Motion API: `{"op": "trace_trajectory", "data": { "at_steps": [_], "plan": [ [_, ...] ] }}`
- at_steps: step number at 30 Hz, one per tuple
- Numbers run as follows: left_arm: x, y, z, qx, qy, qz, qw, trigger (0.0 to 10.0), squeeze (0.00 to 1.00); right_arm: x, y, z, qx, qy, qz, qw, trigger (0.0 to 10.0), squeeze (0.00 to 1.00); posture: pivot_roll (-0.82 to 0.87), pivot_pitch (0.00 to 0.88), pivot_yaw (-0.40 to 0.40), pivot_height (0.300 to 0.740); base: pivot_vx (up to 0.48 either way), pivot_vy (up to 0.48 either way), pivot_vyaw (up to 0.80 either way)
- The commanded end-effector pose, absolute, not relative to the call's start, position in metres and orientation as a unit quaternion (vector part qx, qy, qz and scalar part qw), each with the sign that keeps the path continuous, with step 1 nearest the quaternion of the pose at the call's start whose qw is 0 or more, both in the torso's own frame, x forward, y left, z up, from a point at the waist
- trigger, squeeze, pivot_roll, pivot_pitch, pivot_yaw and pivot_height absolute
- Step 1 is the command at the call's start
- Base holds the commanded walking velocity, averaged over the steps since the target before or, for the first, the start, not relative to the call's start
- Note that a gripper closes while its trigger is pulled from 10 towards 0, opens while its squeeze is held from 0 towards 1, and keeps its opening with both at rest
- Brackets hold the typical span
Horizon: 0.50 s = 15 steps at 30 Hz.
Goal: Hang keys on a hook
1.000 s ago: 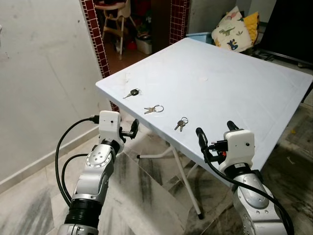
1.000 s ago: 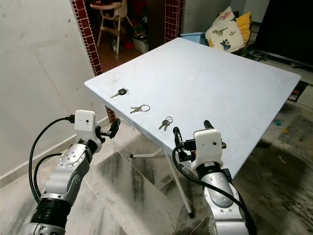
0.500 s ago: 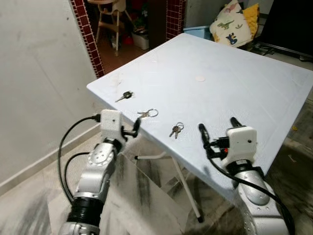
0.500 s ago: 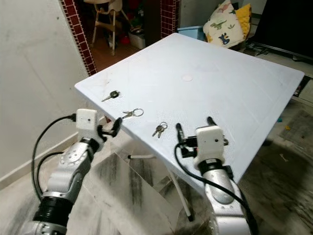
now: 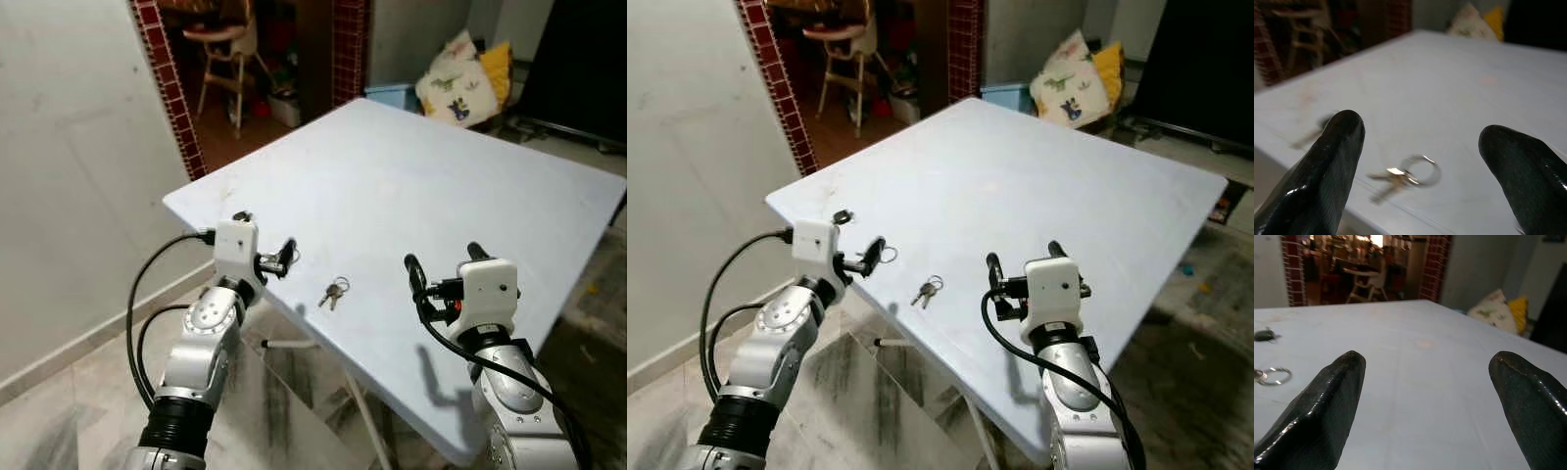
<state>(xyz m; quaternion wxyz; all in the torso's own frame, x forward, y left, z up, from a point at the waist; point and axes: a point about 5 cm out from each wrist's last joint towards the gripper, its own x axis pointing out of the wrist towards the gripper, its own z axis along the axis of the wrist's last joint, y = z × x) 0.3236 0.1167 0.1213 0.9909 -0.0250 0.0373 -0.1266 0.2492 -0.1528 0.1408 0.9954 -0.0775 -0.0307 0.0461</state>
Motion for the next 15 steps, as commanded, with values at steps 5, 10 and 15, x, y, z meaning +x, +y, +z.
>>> {"op": "trace_trajectory", "data": {
  "at_steps": [5, 10, 15],
  "plan": [
    [0.318, 0.136, 0.111, 0.014, 0.061, -0.091, 0.994, 10.0, 0.0, 0.249, -0.143, 0.139, -0.068, -0.023, 0.077, 0.994, 10.0, 0.0, 0.0, 0.0, 0.028, 0.74, 0.0, 0.0, 0.0],
    [0.309, 0.143, 0.101, 0.018, 0.089, -0.095, 0.991, 10.0, 0.0, 0.247, -0.142, 0.135, -0.063, -0.009, 0.088, 0.994, 10.0, 0.0, 0.01, 0.0, 0.027, 0.74, 0.0, 0.0, 0.0],
    [0.298, 0.147, 0.091, 0.036, 0.116, -0.109, 0.987, 10.0, 0.0, 0.249, -0.137, 0.129, -0.054, 0.014, 0.1, 0.993, 10.0, 0.0, 0.01, 0.0, 0.028, 0.74, 0.0, 0.0, 0.0]
  ]
}}
